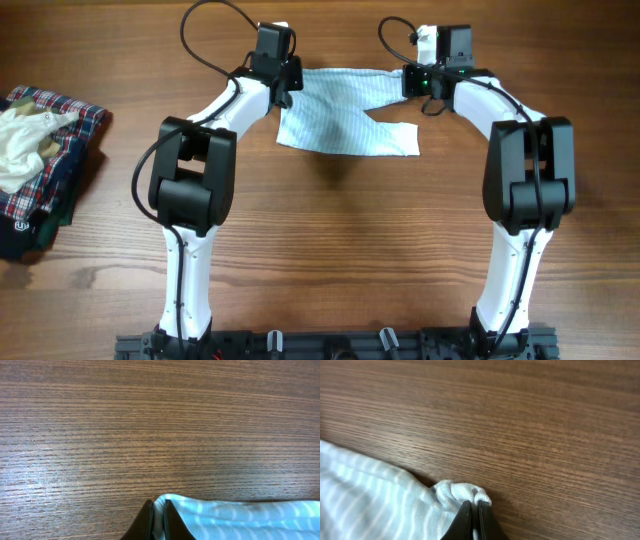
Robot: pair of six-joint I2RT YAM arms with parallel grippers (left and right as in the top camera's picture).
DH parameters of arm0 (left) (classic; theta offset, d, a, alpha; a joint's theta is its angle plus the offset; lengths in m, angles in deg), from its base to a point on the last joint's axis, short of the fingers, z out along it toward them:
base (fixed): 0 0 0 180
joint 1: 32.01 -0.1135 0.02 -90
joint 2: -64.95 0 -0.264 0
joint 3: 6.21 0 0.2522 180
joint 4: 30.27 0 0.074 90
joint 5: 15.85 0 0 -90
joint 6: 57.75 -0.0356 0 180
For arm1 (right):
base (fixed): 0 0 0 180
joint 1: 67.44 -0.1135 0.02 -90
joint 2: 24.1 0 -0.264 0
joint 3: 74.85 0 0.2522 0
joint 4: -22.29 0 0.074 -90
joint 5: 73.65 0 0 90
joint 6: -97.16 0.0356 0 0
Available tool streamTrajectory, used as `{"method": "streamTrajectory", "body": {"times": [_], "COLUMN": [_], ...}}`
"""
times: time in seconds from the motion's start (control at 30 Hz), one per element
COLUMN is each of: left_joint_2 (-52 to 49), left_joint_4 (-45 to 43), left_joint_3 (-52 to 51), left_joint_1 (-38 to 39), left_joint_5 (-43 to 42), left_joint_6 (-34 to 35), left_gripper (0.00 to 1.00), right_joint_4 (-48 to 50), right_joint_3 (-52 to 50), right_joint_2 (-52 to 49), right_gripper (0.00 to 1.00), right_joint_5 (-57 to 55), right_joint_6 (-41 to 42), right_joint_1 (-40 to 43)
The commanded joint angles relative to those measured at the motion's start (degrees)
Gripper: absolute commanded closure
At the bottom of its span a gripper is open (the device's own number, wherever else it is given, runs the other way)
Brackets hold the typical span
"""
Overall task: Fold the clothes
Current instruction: 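Grasp the garment's far corners with both grippers, then lift the garment with both grippers and pull it toward the far side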
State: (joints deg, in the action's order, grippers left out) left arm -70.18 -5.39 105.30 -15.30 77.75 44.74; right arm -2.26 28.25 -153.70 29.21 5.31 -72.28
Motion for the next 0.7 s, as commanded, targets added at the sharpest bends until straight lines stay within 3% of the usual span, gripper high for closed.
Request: {"method": "streamTrajectory", "body": {"times": [0.0, 0.53, 0.67], "left_joint_2": [4.4, 6.6, 8.6], "left_joint_4": [0.0, 6.6, 6.7], "left_joint_3": [0.7, 0.7, 0.7], "left_joint_1": [-0.1, -0.1, -0.1], "left_joint_5": [-0.8, -1.2, -3.5], "left_joint_6": [-0.5, -0.5, -2.1], "left_gripper": [0.94, 0.91, 0.96], "right_joint_4": [-0.5, -12.9, -14.6], "right_joint_3": [-0.3, -0.3, -0.3], "right_joint_2": [5.0, 12.9, 13.0], "right_gripper": [0.96, 0.96, 0.96], "right_joint_5": [2.1, 6.2, 6.7], "right_joint_6": [-1.2, -4.2, -4.4], "right_joint_1": [-0.5, -0.6, -1.2]}}
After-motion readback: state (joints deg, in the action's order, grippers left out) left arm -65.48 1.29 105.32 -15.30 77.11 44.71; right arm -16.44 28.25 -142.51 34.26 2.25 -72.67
